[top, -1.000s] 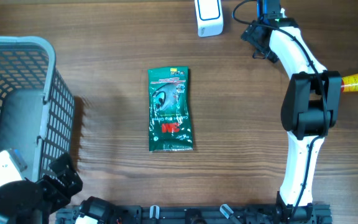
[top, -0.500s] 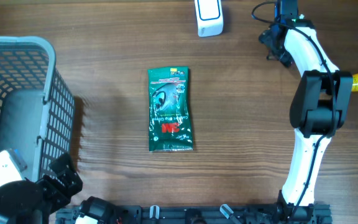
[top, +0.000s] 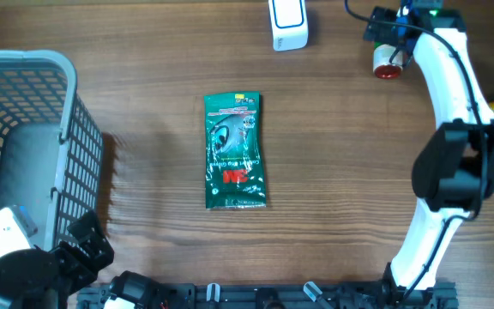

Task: Scan the item barcode
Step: 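Carry the green-lidded jar to the right edge and release it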

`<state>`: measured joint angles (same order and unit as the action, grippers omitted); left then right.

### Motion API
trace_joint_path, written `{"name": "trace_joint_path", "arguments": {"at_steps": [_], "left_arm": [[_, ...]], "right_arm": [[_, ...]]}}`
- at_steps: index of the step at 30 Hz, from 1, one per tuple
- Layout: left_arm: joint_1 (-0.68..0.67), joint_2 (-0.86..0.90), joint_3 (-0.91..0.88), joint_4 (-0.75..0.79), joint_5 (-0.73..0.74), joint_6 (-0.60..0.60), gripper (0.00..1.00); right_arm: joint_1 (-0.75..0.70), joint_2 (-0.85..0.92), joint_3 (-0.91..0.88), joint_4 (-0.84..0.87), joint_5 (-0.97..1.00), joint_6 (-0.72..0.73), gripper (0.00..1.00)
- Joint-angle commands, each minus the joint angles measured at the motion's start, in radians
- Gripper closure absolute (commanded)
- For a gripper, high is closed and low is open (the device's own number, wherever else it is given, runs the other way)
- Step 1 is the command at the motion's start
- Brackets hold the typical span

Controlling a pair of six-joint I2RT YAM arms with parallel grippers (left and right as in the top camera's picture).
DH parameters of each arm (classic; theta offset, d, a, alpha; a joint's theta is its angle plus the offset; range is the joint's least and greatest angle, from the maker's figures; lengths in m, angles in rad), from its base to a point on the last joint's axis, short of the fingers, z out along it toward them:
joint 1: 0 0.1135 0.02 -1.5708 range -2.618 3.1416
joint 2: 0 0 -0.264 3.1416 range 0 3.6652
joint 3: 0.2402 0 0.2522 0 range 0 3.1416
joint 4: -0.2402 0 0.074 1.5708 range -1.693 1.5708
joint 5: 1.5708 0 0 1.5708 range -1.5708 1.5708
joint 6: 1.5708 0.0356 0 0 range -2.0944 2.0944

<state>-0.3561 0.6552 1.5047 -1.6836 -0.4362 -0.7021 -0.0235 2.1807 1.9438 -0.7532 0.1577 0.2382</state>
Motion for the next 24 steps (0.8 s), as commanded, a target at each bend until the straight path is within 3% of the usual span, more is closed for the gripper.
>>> {"name": "trace_joint_path", "arguments": {"at_steps": [1,8,10,13,15,17,24], "left_arm": [[0.004,-0.001,0.002,0.000,-0.006,-0.013,0.00],[0.004,-0.001,0.002,0.000,-0.006,-0.013,0.00],[0.004,-0.001,0.002,0.000,-0.006,-0.013,0.00],[0.004,-0.001,0.002,0.000,-0.006,-0.013,0.00],[0.004,-0.001,0.002,0.000,-0.006,-0.013,0.00],[0.004,-0.001,0.002,0.000,-0.006,-0.013,0.00],[0.004,-0.001,0.002,0.000,-0.006,-0.013,0.00]], "right_arm": [[-0.024,0.121,-0.008,0.029,-0.002,-0.057,0.00],[-0.083,0.208,-0.008,0.078,-0.130,-0.104,0.02],[-0.088,0.223,-0.008,0.070,-0.168,-0.133,0.12],[-0.089,0.225,-0.008,0.072,-0.167,-0.133,0.40],[-0.089,0.225,-0.008,0.069,-0.167,-0.130,0.52],[-0.092,0.224,-0.007,0.058,-0.167,-0.129,0.45],[-0.209,0.203,0.024,-0.002,-0.162,-0.082,0.41]]}}
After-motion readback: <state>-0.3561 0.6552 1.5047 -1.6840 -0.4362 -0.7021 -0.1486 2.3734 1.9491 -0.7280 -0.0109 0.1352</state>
